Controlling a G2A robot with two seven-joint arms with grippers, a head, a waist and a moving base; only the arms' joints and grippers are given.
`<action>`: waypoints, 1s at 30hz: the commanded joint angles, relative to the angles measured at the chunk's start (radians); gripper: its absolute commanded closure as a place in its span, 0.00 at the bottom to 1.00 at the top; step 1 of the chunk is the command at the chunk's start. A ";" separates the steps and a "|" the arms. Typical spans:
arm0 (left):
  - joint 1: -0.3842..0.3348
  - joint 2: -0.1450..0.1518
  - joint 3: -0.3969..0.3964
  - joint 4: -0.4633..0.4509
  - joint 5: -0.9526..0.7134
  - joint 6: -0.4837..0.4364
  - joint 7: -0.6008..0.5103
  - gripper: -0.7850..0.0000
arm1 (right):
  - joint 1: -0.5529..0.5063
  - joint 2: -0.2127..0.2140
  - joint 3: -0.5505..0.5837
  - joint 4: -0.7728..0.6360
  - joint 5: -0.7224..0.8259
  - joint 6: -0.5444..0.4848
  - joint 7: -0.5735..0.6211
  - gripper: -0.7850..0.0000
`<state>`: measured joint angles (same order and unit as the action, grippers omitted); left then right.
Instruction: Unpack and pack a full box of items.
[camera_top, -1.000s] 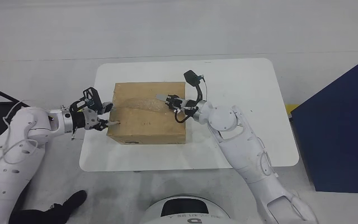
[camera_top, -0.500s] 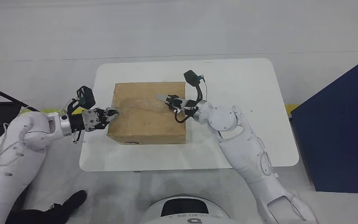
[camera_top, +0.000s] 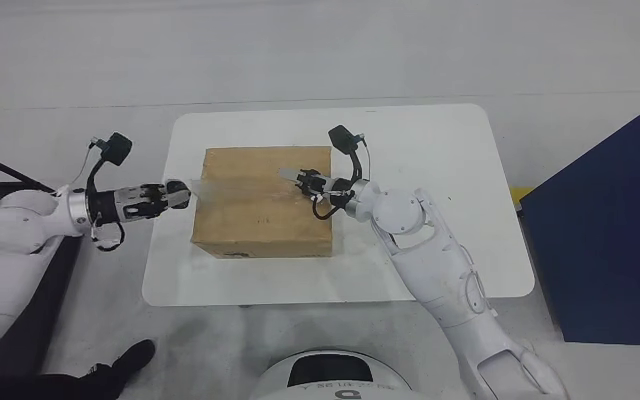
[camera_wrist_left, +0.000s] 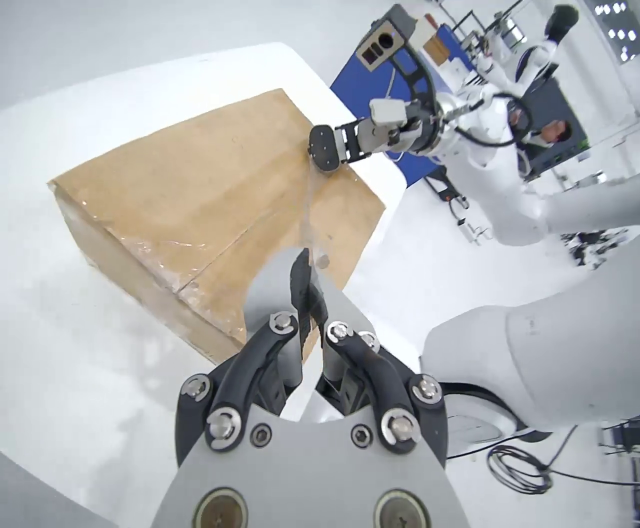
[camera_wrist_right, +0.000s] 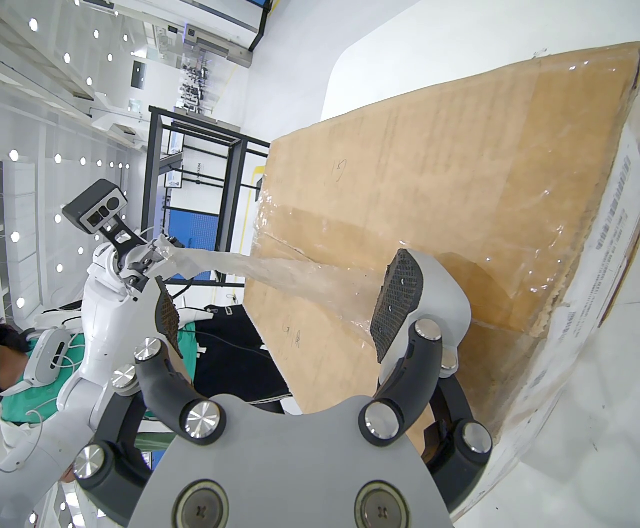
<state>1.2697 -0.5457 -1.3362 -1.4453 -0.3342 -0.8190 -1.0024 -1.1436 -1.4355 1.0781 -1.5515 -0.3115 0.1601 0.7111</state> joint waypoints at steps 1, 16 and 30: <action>-0.025 0.007 0.019 0.025 -0.039 0.029 -0.028 1.00 | 0.000 0.000 0.000 0.000 0.000 0.000 0.000 0.00; -0.204 -0.008 0.199 0.197 -0.059 0.102 -0.101 1.00 | 0.000 0.000 0.000 0.000 0.000 0.000 0.000 0.00; -0.361 -0.051 0.266 0.294 0.437 -0.018 0.154 0.00 | 0.000 0.000 0.000 0.000 0.000 0.000 0.000 0.00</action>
<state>0.9106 -0.5971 -1.0582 -1.1338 -0.0705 -0.8201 -0.9475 -1.1436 -1.4355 1.0781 -1.5515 -0.3115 0.1601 0.7111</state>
